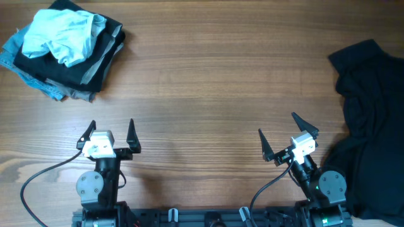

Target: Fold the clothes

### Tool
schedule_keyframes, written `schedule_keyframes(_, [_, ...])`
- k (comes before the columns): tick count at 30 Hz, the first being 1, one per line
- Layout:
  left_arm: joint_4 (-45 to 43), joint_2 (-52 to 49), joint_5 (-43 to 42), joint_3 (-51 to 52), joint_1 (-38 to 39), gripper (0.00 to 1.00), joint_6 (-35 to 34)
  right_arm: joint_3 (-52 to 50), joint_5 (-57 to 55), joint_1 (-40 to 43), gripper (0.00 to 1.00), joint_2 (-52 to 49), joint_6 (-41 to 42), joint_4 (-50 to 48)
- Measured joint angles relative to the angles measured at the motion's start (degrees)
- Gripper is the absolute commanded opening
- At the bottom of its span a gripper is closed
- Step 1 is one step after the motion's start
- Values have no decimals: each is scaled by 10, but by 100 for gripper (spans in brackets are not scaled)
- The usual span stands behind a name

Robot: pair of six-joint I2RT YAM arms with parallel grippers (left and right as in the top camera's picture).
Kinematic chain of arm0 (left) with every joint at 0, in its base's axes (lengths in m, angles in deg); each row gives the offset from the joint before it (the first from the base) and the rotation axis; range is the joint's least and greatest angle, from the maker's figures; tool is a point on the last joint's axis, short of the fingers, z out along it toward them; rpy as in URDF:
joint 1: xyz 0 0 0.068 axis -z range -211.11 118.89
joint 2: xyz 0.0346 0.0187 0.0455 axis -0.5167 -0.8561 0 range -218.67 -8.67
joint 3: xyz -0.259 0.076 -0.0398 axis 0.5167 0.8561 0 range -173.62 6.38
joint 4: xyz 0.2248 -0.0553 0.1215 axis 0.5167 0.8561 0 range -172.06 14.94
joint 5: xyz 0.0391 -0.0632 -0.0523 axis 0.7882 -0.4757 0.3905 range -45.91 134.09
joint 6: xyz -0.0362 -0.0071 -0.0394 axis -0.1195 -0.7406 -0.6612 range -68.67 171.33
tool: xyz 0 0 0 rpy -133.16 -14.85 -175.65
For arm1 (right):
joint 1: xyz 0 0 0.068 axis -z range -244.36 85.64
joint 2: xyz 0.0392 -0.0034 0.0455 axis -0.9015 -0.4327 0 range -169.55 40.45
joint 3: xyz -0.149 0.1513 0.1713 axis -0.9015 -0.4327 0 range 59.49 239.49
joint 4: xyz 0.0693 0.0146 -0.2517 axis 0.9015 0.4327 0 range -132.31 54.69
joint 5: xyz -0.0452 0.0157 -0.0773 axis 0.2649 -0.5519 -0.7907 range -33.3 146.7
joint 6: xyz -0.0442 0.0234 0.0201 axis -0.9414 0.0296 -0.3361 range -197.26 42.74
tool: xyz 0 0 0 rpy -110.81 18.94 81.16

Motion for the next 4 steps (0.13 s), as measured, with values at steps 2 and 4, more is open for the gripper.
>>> schedule_keyframes(2, [0,0,0,0,0,100,0,0,0,0,100,0,0,0])
schedule_keyframes(4, [0,0,0,0,0,100,0,0,0,0,100,0,0,0])
